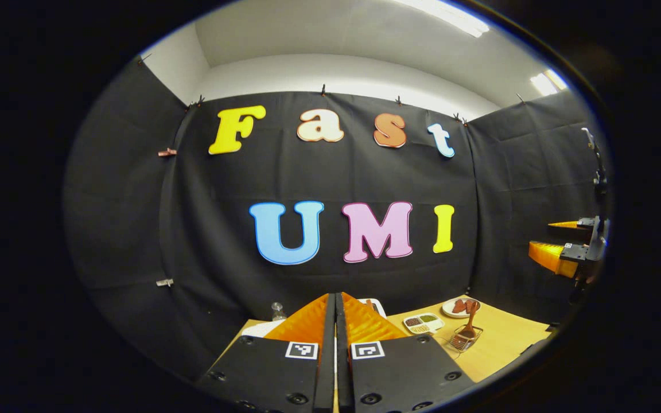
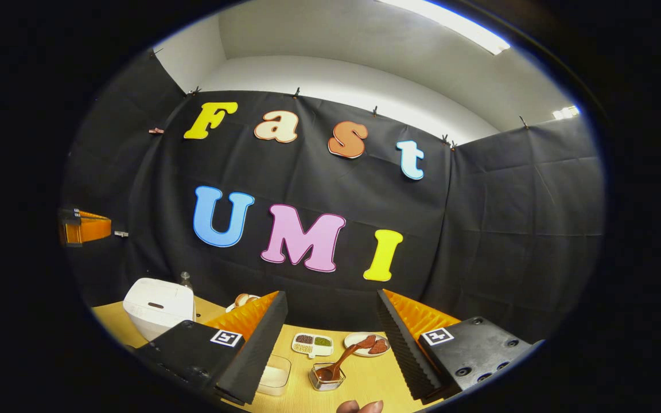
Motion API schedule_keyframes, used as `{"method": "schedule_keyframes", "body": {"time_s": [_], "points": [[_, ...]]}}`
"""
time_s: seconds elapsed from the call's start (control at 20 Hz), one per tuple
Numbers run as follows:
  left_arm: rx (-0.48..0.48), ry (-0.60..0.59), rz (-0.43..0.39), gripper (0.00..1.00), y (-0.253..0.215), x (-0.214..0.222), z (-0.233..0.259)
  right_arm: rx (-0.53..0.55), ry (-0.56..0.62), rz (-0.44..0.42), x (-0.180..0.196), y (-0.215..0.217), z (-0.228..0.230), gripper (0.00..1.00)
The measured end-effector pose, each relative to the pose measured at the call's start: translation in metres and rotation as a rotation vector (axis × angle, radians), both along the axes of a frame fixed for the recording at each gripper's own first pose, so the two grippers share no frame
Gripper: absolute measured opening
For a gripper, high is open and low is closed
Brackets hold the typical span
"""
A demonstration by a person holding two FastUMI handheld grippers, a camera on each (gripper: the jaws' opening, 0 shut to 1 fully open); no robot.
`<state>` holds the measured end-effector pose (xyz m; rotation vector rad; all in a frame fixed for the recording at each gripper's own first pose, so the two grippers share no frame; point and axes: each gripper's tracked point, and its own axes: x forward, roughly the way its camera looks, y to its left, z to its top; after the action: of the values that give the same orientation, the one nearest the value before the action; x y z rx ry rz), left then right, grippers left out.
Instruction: Close the left gripper, press the button to open the rice cooker; take a wooden spoon from the chopstick holder with the right hand, scoop a spoonful of rice and pour it into the rice cooker, then put the wooden spoon back into the chopstick holder.
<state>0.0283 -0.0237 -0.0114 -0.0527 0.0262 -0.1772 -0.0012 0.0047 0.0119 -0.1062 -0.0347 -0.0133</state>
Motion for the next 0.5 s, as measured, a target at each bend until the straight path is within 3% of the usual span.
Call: {"method": "schedule_keyframes", "body": {"time_s": [0.1, 0.3, 0.5], "points": [[-0.015, 0.063, -0.036, 0.07, 0.002, 0.012, -0.019, -0.007, 0.006, -0.008, 0.002, -0.002, -0.004, 0.97], [0.001, 0.228, -0.222, 0.07, -0.011, 0.035, -0.067, -0.015, 0.026, -0.024, 0.005, -0.008, -0.012, 0.97], [0.053, 0.351, -0.312, 0.07, 0.000, 0.075, -0.108, -0.029, 0.044, -0.050, 0.009, -0.013, -0.019, 0.97]]}}
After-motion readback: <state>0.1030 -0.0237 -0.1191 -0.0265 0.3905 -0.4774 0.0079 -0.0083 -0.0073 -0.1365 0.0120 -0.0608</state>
